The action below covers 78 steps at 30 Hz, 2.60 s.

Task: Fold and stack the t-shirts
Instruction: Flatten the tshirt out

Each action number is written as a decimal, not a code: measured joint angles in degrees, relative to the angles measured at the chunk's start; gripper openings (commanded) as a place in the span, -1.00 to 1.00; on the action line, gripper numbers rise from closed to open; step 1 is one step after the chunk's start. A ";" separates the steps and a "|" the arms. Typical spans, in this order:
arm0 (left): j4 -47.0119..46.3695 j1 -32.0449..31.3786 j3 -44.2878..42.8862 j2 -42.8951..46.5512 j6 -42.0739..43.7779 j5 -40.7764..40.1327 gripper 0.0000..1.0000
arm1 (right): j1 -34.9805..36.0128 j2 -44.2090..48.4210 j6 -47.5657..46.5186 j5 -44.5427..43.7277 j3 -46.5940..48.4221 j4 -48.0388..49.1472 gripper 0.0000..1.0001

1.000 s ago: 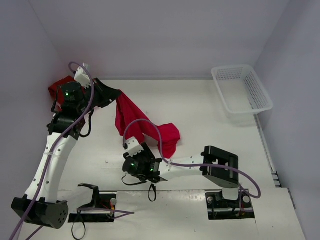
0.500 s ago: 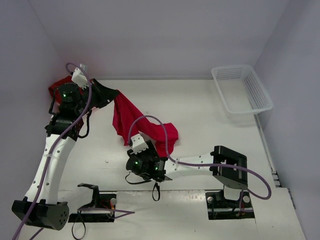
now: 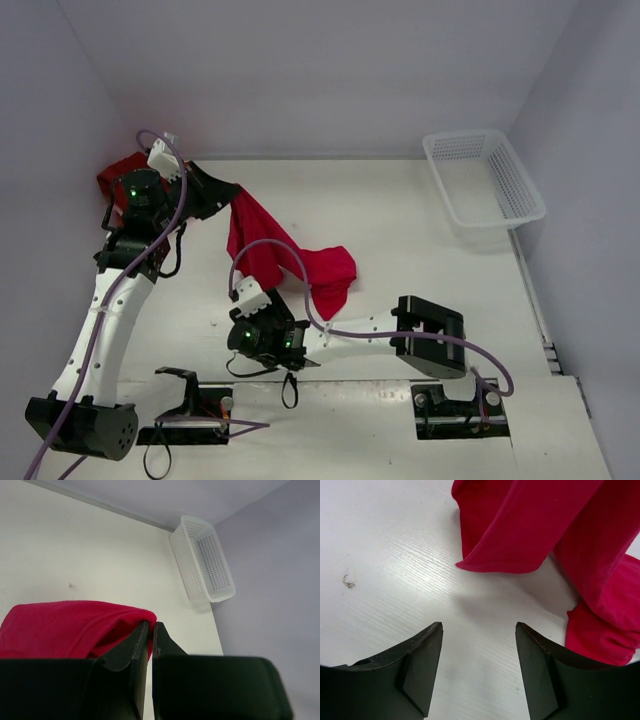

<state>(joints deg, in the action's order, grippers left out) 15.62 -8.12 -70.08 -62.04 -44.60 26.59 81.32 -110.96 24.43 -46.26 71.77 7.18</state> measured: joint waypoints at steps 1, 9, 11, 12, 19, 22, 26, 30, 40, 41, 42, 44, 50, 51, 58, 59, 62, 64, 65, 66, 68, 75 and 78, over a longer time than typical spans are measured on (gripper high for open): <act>-0.02 0.02 0.02 0.02 0.00 0.09 -1.00 | 0.24 -0.31 0.00 0.02 0.22 0.02 0.12; -0.96 0.22 0.02 -0.02 -0.66 0.57 -1.00 | 1.22 -2.69 0.22 -0.02 1.73 0.76 0.11; -1.07 0.26 0.02 -0.02 -0.85 0.61 -1.00 | 1.22 -3.89 0.15 0.00 2.40 0.87 0.11; -1.18 0.26 0.02 -0.02 -0.98 0.63 -1.00 | 1.22 -4.50 0.04 0.02 2.73 0.98 0.11; -2.01 0.26 0.22 0.02 -1.36 1.09 -1.00 | 1.16 -8.94 -1.86 0.00 6.03 2.45 0.11; -2.12 0.26 0.50 0.07 -1.49 1.29 -1.00 | 0.96 -9.86 -3.15 0.00 6.84 3.13 0.10; -2.12 0.26 0.52 0.31 -1.46 1.51 -1.00 | -0.28 -9.92 -4.46 -0.07 7.21 4.04 0.09; -2.12 0.26 0.52 0.68 -1.46 1.66 -1.00 | -2.47 -9.92 -5.60 -0.15 7.23 4.87 0.02; -2.05 0.26 0.57 1.20 -1.44 1.66 -1.00 | -4.85 -9.90 -7.15 -0.35 6.86 6.47 -1.00; -2.05 0.26 0.57 1.22 -1.44 1.66 -1.00 | -4.74 -9.77 -7.19 -0.44 6.49 6.58 -1.00; -2.01 0.26 0.57 1.25 -1.42 1.64 -1.00 | -4.72 -9.53 -7.19 -0.50 5.95 6.51 -1.00; -1.84 0.26 0.59 1.27 -1.42 1.62 -1.00 | -4.66 -8.46 -7.21 -0.72 4.63 5.88 -1.00; -1.95 0.28 1.97 1.73 -1.42 1.14 -1.00 | -4.37 1.77 -8.66 -1.99 0.57 1.66 -1.00; -1.99 0.28 2.23 1.73 -1.42 0.96 -1.00 | -4.37 4.11 -9.11 -2.23 0.52 1.03 -1.00; -2.16 0.33 3.23 1.88 -1.42 0.15 -1.00 | -4.92 21.00 -11.93 -2.62 2.45 -2.38 -1.00; -2.16 0.33 3.28 1.90 -1.42 0.13 -1.00 | -5.29 22.29 -12.02 -2.10 2.93 -2.78 -1.00; -2.27 0.33 3.48 2.03 -1.42 0.11 -1.00 | -7.37 25.35 -11.98 0.28 3.39 -4.13 -1.00; -2.58 0.33 4.02 2.34 -1.42 0.11 -1.00 | -8.83 26.51 -11.89 1.86 3.39 -5.22 -1.00; -2.54 0.33 4.35 2.56 -1.44 0.11 -1.00 | -9.57 26.88 -11.91 2.60 3.39 -5.55 -1.00; -2.54 0.33 4.52 2.69 -1.44 0.11 -1.00 | -10.19 27.17 -11.91 3.48 3.39 -6.05 -1.00; -2.58 0.33 4.76 2.84 -1.44 0.09 -1.00 | -11.47 27.58 -11.98 4.63 3.39 -6.51 -1.00; -2.38 0.33 5.18 3.72 -0.83 -0.57 0.52 | -14.53 29.07 -12.79 10.29 3.85 -8.22 -1.00; -2.10 0.35 5.25 4.22 -1.07 -0.94 0.59 | -15.78 29.18 -13.27 12.96 5.16 -8.61 -1.00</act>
<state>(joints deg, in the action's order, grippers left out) 13.52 -7.77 -64.84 -57.82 -45.67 25.65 65.54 -81.78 11.16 -33.30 76.93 -1.43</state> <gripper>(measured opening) 0.780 0.020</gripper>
